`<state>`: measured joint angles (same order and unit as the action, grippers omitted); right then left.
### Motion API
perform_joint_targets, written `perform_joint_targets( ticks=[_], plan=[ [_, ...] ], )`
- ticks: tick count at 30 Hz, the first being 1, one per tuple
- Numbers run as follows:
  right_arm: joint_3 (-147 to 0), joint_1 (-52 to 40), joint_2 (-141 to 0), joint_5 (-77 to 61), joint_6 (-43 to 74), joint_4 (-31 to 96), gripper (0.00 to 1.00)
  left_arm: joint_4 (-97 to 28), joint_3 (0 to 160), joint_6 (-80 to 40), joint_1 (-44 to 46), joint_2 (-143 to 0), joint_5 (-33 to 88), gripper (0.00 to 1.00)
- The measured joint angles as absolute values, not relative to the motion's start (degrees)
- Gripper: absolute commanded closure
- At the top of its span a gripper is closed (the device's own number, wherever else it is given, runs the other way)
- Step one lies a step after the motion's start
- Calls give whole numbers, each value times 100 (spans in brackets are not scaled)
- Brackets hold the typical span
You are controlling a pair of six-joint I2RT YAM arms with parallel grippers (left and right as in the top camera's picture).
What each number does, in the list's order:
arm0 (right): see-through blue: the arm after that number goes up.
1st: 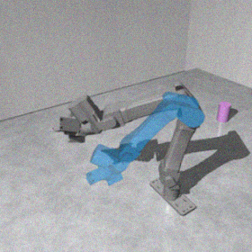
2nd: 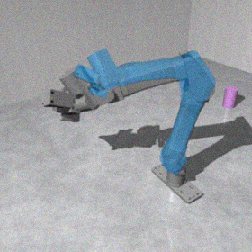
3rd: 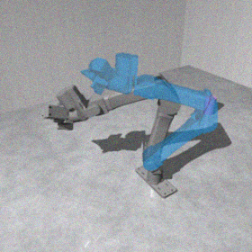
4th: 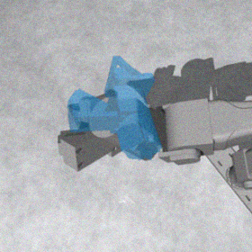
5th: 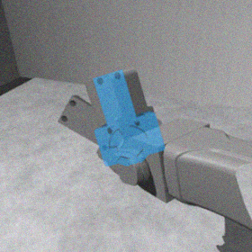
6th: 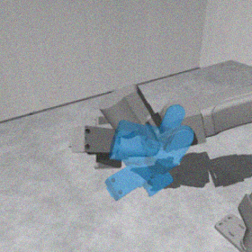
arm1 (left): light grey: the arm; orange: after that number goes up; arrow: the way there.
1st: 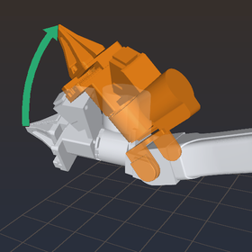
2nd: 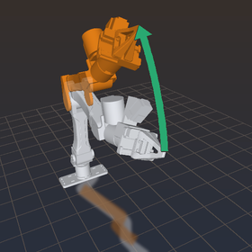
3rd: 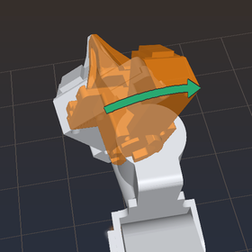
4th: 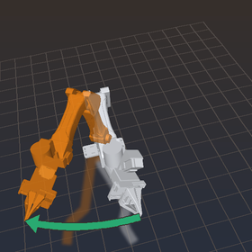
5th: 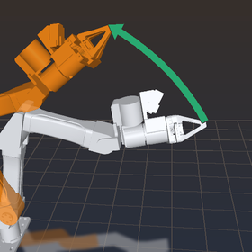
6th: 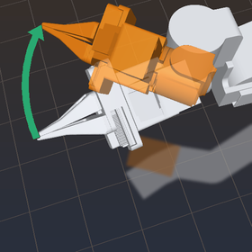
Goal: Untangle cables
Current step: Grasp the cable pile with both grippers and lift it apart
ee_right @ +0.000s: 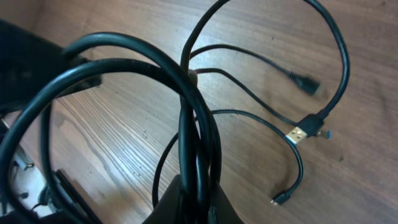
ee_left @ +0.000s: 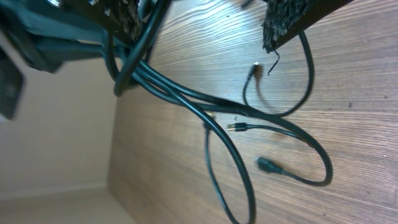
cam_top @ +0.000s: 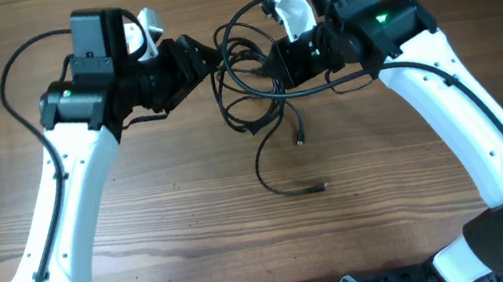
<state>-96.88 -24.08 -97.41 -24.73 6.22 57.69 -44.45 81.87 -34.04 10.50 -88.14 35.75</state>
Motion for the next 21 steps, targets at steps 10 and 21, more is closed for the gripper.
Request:
perform_joint_targets(
  ticks=[10, 21],
  plan=[
    [-9688, -2408, -9741, -2473, 655, 5828, 96, -3828, 8187, -1999, 714, -9131, 4550, 22],
    [-9688, -2408, -9741, -2812, 639, 5970, 96, -4532, 8195, -1315, 1162, -9233, 3734, 42]
  ],
)
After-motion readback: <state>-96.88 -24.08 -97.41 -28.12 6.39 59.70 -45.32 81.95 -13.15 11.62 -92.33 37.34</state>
